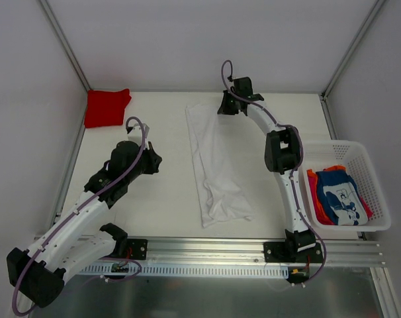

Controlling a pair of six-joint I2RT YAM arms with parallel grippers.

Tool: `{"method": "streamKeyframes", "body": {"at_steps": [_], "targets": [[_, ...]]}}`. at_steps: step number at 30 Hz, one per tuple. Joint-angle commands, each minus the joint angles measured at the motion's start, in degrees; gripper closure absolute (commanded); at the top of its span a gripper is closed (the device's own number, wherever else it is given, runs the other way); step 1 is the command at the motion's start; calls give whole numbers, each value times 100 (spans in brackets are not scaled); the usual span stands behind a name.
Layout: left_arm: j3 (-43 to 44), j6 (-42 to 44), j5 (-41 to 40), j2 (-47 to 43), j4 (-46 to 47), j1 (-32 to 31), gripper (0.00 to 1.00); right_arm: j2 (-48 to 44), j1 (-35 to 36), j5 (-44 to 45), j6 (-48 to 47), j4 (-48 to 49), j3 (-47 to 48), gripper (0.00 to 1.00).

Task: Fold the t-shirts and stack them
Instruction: Fold the tshirt

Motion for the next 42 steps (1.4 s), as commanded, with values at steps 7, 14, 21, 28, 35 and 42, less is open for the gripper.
{"method": "streamKeyframes", "body": {"at_steps": [7,14,21,28,35,42], "targets": [[-106,-26,-21,38,273,-67,100,-439,-31,1150,65,78,-510,100],[-159,-43,-21,-50,273,-67,100,-712,-408,1347,232,78,-924,100],[-168,-70,-21,12,290,-102,100,-808,-532,1783,187,-45,-1003,100],[-185,-70,-56,99,361,-120,100,-756,-576,1137,205,-54,-714,5],[-159,-17,-144,424,563,-137,100,-1361,-427,950,12,-448,-625,1],[-229,-358,347,688,651,-251,38,-4368,-128,1931,398,-978,-3339,0]]}}
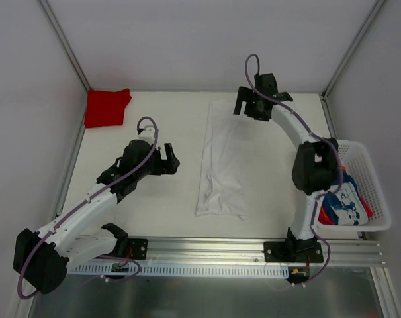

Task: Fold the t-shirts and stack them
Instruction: Fold the tshirt

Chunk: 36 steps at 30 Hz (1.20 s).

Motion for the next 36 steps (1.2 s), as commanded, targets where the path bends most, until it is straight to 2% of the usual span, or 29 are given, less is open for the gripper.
{"method": "streamKeyframes", "body": {"at_steps": [1,2,3,5,6,8,11,12,13,16,20,25,29,36], "targets": [[-129,-346,369,-42,277,-236,5,-2521,372,787,361,-79,-1732,0],[-303,-469,422,-77,338,-298,1,-2934,470,1249,458,-87,-2633,1],[-418,-557,527,-147,400,-368,1,-3704,584,1472,572,-157,-3034,1],[-822,-820,695,-366,751,-518,1,-4412,909,1806,924,-315,-3764,1],[-963,-935,887,-437,882,-553,1,-5016,1084,2182,977,-342,-4437,1],[-1376,-1215,1116,-578,1311,-623,1,-5520,1533,2623,1275,-665,-5004,1],[-1947,-1568,1327,-596,1908,-799,1,-6522,1946,2661,1899,-659,-6278,0],[-2096,-1638,1415,-552,2112,-869,1,-6803,2034,2643,2057,-563,-6960,0],[-2394,-1796,1416,-500,2323,-931,1,-7258,2131,2608,2206,-483,-7254,0],[-2878,-2086,1486,-192,3316,-1168,1,-7823,2141,2310,2620,33,-8160,0],[-3047,-2166,1556,467,4283,-1467,4,-7624,2149,1722,2841,764,-8750,0],[-3301,-2403,1627,1232,5636,-1564,4,-6710,2263,1395,2894,1441,-8760,0],[-3206,-2412,1609,1601,5814,-1634,6,-6227,2360,1368,2894,1688,-8681,0],[-3039,-2473,1408,1733,5753,-1819,7,-6006,2465,1368,2964,1671,-8505,1]]}}
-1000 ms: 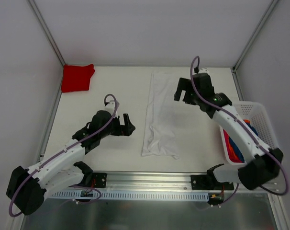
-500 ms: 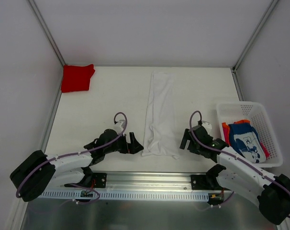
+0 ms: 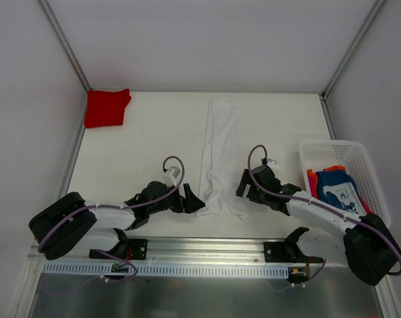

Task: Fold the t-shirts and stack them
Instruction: Fold the tshirt

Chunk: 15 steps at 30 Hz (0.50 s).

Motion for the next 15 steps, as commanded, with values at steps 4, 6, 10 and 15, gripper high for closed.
{"method": "streamKeyframes", "body": {"at_steps": [4,6,10,15], "targets": [[160,-315,-342,39,38,-241,12,-48,300,-25,453,-378,-20,0],[133,-429,-422,13,12,-355,13,-171,440,10,576,-457,-64,1],[115,-605,-895,30,-58,-654,16,-601,897,404,980,-853,-160,0],[133,-755,-1222,302,46,-944,17,-963,1575,802,1648,-916,-520,26]]}}
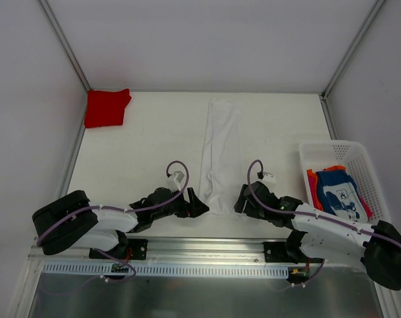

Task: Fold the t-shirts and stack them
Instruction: Fold the tshirt

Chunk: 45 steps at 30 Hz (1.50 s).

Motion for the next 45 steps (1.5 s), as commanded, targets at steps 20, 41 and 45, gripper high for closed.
{"method": "streamKeyframes", "body": {"at_steps": [20,41,45], "targets": [[171,-261,-738,299,-190,-283,47,472,393,472,635,98,-356,78],[619,-350,-791,775,-785,-582,100,842,789,603,863,-190,-154,99],[812,-148,-1194,56,-1753,-793,100,411,1008,937,1004,-779,39,99]]}}
